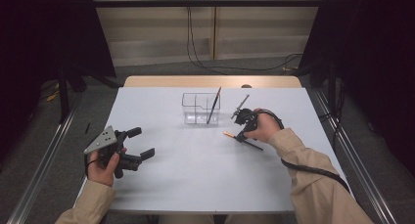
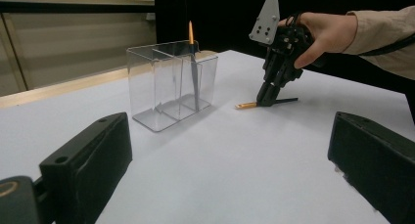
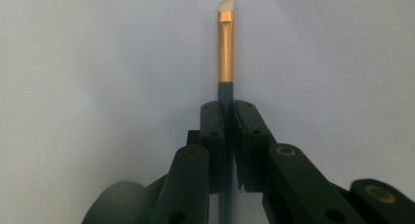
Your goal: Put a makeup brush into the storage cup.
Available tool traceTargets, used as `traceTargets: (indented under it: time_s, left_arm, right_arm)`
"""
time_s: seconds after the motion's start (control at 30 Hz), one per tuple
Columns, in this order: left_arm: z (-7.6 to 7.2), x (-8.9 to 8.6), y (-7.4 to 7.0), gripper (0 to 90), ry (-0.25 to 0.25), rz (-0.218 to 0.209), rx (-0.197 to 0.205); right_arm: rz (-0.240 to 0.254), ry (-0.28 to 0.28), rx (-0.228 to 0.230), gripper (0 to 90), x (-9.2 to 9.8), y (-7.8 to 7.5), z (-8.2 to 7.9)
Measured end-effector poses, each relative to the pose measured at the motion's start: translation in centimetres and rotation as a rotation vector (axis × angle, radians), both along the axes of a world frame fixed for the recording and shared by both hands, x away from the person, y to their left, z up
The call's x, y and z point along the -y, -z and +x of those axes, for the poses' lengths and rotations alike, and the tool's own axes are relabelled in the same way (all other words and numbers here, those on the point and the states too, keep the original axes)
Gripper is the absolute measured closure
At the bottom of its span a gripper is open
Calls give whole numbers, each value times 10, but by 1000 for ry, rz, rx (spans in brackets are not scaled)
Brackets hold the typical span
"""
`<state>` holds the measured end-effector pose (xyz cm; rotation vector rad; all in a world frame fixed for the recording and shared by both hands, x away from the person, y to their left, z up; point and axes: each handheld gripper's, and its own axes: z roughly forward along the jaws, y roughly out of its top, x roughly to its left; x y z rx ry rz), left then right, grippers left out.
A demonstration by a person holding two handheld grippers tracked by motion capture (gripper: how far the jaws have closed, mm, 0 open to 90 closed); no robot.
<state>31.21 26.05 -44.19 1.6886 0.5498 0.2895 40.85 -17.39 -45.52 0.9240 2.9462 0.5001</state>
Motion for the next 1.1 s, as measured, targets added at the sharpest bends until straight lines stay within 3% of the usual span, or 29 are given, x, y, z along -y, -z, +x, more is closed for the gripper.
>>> traceTargets:
  time_s: [0.27,0.53,0.63,0.97,1.1]
  left_arm:
    - [-1,-2,-1,25,-5,0,4]
    - [-1,-2,-1,25,-9,-3,3]
    - [-1,-3,-2,25,-11,-3,5]
    - [-1,-3,-2,25,-7,3,7]
    - [-1,-3,-3,25,-9,4,12]
  right_arm:
    - [3,26,18,836,0,0,-3]
    - [132,95,64,837,7,-4,-5]
    - [154,115,90,836,9,-6,-7]
    - [306,202,194,836,24,-17,-10]
    - [339,222,218,836,26,-20,-12]
